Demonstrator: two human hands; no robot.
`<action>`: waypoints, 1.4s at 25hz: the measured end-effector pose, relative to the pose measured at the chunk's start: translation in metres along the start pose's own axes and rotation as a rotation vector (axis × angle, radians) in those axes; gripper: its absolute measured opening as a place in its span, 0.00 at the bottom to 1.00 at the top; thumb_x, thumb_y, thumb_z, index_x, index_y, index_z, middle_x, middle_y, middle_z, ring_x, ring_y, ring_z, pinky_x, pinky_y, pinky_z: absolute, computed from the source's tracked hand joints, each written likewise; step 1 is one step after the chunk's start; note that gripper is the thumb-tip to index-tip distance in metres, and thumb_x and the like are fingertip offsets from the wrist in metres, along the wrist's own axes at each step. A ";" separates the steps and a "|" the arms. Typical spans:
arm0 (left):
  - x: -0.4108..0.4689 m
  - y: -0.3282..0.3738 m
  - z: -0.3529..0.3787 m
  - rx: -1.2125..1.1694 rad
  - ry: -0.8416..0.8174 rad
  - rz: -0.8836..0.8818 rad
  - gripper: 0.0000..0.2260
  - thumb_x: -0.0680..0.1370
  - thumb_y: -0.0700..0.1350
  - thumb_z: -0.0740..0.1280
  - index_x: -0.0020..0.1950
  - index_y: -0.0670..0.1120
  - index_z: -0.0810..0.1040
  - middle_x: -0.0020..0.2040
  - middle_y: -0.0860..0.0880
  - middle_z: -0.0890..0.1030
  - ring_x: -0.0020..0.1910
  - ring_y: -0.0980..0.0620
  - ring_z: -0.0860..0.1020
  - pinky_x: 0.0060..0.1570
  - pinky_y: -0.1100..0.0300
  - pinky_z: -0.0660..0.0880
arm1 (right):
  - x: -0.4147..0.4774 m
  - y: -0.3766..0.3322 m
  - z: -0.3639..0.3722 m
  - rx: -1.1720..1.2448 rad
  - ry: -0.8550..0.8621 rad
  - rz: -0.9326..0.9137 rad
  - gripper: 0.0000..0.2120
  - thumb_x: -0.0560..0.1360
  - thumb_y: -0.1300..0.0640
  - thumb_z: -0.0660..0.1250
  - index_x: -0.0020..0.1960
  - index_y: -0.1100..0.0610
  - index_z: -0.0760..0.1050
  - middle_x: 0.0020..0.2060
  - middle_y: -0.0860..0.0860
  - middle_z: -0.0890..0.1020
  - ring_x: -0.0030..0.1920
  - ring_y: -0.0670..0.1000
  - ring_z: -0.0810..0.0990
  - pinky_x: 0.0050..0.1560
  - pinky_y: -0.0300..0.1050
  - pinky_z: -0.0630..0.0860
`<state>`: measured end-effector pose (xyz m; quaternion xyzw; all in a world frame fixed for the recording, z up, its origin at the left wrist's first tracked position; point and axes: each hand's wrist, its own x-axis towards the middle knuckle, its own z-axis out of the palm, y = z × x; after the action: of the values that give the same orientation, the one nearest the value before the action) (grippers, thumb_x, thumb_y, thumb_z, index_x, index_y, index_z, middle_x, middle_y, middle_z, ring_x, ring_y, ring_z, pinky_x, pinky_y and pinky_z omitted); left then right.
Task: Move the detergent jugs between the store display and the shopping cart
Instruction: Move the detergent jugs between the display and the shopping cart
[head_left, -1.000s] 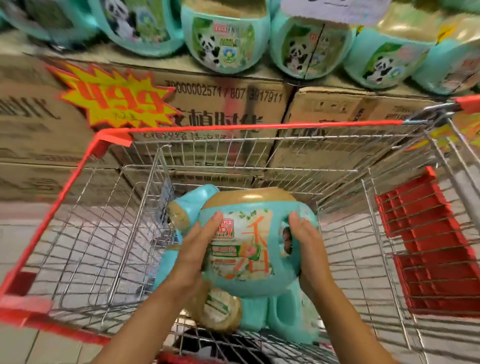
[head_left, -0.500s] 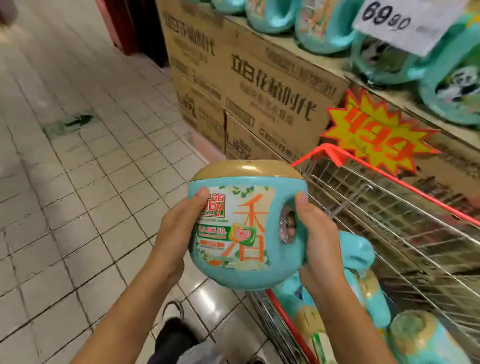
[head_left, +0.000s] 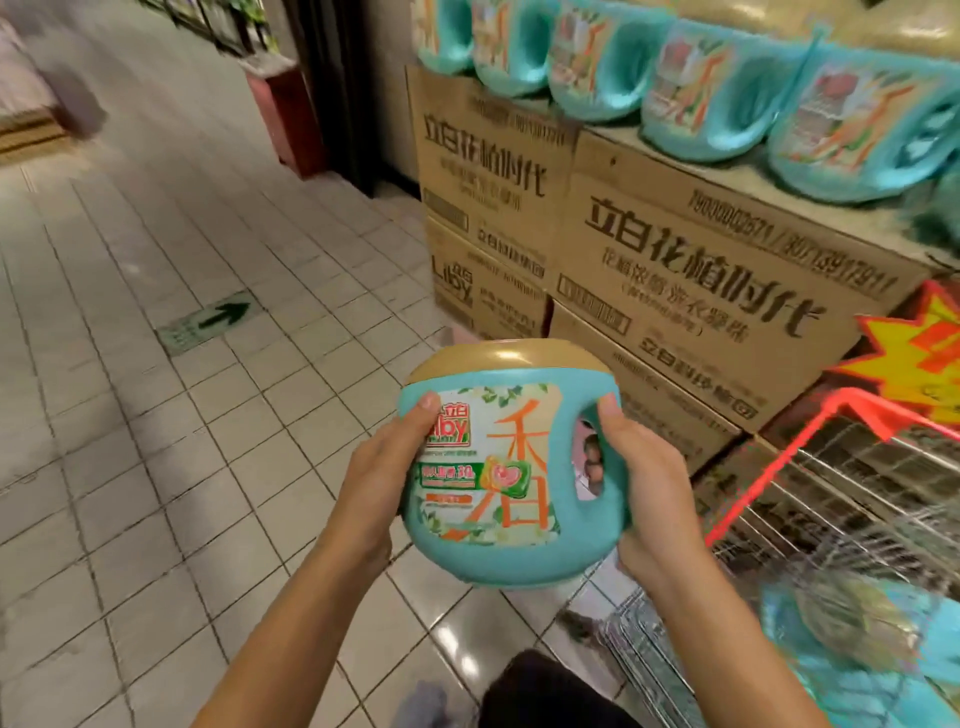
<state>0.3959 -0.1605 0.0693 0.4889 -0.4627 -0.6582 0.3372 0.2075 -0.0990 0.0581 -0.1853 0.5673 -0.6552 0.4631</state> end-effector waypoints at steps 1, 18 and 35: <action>0.014 0.007 -0.004 -0.004 -0.017 -0.001 0.25 0.66 0.66 0.65 0.49 0.49 0.84 0.46 0.47 0.87 0.42 0.50 0.86 0.32 0.66 0.77 | 0.011 -0.003 0.009 0.002 0.002 -0.007 0.23 0.67 0.40 0.74 0.38 0.60 0.71 0.31 0.58 0.69 0.31 0.54 0.65 0.34 0.47 0.60; 0.357 0.237 0.046 0.006 -0.395 0.329 0.25 0.65 0.57 0.76 0.57 0.45 0.81 0.48 0.47 0.86 0.45 0.49 0.86 0.36 0.63 0.79 | 0.295 -0.192 0.134 0.132 0.092 -0.415 0.31 0.68 0.42 0.70 0.56 0.68 0.75 0.47 0.62 0.75 0.47 0.59 0.72 0.48 0.60 0.70; 0.614 0.488 0.199 0.195 -0.969 0.779 0.29 0.52 0.58 0.82 0.51 0.55 0.82 0.50 0.52 0.86 0.49 0.52 0.85 0.48 0.55 0.79 | 0.501 -0.408 0.165 -0.212 0.440 -0.854 0.32 0.64 0.38 0.73 0.56 0.61 0.76 0.54 0.55 0.83 0.54 0.56 0.82 0.61 0.59 0.76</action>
<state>0.0213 -0.8231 0.3429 -0.0406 -0.7650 -0.5887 0.2580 -0.0796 -0.6322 0.3368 -0.3046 0.5887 -0.7488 0.0011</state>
